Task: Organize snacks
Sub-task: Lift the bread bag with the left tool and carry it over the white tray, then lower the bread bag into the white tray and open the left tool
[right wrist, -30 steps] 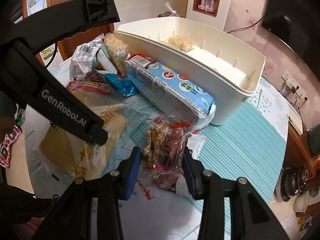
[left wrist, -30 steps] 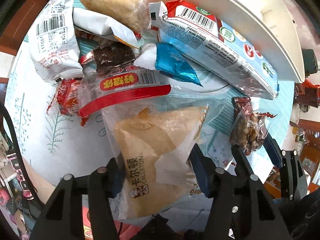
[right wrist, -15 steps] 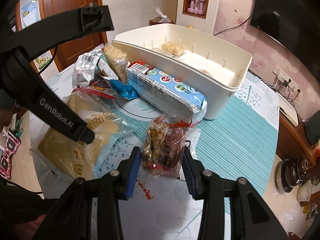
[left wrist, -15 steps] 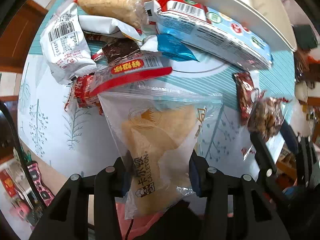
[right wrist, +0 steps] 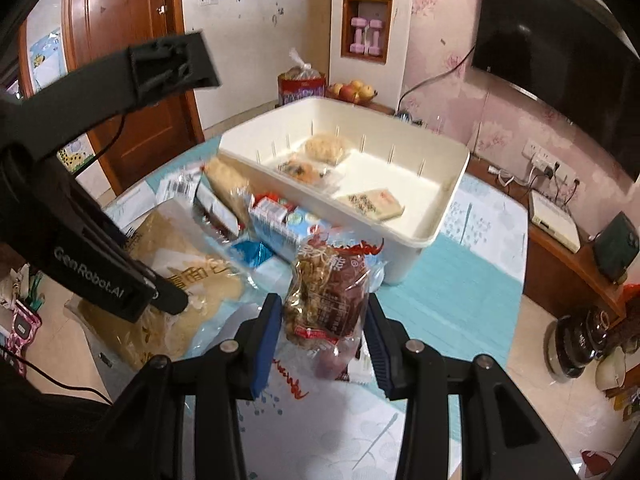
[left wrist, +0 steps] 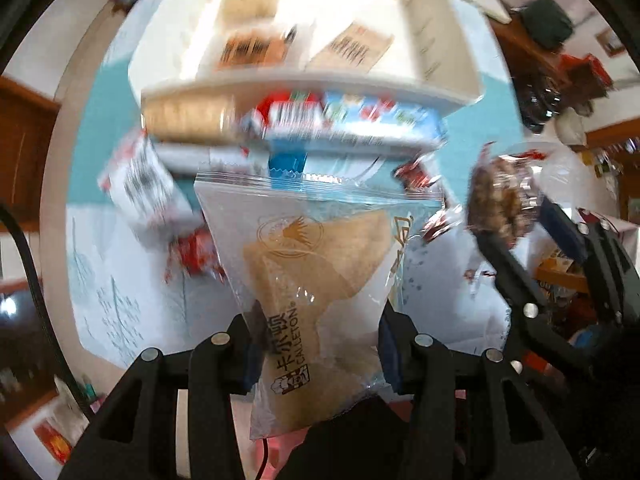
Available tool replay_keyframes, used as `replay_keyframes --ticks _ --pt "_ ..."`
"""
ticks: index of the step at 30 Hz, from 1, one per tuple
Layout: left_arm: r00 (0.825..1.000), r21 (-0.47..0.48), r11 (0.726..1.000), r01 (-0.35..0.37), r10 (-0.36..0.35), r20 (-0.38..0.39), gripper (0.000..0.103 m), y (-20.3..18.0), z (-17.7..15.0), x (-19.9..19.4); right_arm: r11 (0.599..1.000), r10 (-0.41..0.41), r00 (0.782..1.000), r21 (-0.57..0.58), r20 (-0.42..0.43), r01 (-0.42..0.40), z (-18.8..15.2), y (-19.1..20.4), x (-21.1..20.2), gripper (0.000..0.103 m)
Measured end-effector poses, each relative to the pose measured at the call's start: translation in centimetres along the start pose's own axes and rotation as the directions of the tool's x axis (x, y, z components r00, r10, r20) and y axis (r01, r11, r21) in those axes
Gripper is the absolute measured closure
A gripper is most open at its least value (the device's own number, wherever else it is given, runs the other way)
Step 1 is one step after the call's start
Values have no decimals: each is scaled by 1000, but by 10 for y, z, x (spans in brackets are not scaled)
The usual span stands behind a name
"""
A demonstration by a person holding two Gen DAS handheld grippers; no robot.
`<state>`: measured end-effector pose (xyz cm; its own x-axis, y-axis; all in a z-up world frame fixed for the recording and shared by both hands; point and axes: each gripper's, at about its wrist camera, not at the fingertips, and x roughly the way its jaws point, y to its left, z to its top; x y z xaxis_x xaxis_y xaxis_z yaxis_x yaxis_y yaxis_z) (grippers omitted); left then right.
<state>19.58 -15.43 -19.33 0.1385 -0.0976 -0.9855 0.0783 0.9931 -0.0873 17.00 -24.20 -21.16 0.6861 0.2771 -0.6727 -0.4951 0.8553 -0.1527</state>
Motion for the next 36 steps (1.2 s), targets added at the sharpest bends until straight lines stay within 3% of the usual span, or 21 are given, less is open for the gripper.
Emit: replay_keyframes --ticks 8,20,27,33,36 --pt "989 70 998 -7 -4 150 58 1 36 -59 997 -62 996 45 60 59 26 -11 -7 62" --pt "943 83 996 -15 -14 334 58 31 94 -105 984 -156 982 104 103 146 61 -19 3 62" --pt "907 133 990 51 -101 409 57 43 125 -108 966 -214 973 165 86 198 80 -25 24 62" --pt "867 216 971 106 -197 458 57 50 143 -91 944 -269 960 220 80 246 90 -32 45 62" --pt "856 231 962 143 -237 459 57 55 153 -78 930 -297 952 247 65 273 92 -37 56 61"
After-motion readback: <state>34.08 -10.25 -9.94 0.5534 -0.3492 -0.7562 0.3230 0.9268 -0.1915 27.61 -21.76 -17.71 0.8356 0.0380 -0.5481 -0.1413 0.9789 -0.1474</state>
